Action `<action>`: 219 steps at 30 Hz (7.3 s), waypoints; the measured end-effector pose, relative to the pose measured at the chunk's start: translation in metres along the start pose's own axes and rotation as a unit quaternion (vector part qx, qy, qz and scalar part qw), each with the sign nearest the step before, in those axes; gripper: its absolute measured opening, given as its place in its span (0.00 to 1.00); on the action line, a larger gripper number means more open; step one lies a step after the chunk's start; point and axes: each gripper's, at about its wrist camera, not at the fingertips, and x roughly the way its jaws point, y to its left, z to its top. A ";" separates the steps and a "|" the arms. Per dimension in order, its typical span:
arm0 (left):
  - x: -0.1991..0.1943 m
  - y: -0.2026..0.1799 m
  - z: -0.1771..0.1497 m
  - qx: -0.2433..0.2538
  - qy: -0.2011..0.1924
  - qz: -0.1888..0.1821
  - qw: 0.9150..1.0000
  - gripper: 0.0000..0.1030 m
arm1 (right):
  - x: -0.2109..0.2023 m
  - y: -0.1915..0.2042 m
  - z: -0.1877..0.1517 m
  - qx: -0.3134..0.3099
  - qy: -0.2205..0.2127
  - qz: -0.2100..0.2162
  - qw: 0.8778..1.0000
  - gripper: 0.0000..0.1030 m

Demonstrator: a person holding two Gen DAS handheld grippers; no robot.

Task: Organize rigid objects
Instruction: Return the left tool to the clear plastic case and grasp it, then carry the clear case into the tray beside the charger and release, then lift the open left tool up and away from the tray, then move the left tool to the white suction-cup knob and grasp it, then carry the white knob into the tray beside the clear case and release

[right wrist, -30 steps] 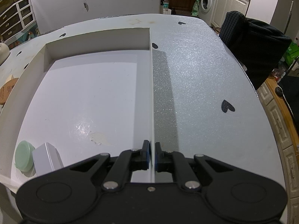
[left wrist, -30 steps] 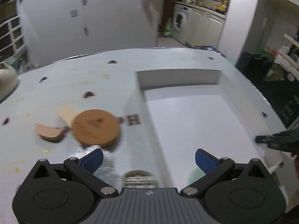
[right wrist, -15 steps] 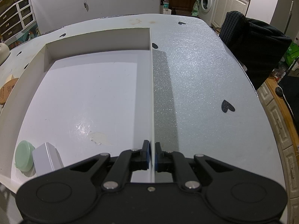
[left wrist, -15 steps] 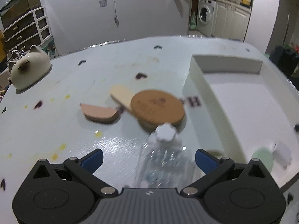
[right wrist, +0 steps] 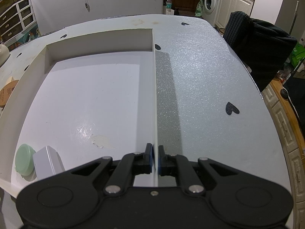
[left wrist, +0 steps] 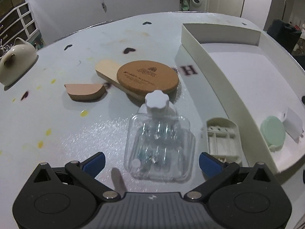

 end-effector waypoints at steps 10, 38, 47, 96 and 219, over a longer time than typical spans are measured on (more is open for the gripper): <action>0.017 -0.003 0.012 0.008 -0.004 0.005 1.000 0.95 | 0.000 0.000 0.000 0.001 0.000 0.000 1.000 0.06; -0.045 -0.008 0.057 -0.110 -0.088 -0.028 0.990 0.72 | -0.001 0.000 -0.001 0.001 -0.001 0.004 1.000 0.06; -0.045 -0.079 0.104 -0.088 -0.086 -0.143 0.982 0.72 | 0.000 -0.002 0.004 0.008 0.006 0.009 1.000 0.06; 0.042 -0.211 0.094 -0.221 0.153 -0.236 0.934 0.95 | -0.022 -0.016 -0.008 0.033 0.013 0.029 0.999 0.03; -0.031 -0.147 0.098 0.028 -0.104 -0.154 0.982 0.29 | -0.017 -0.009 -0.026 0.046 0.009 0.012 0.999 0.06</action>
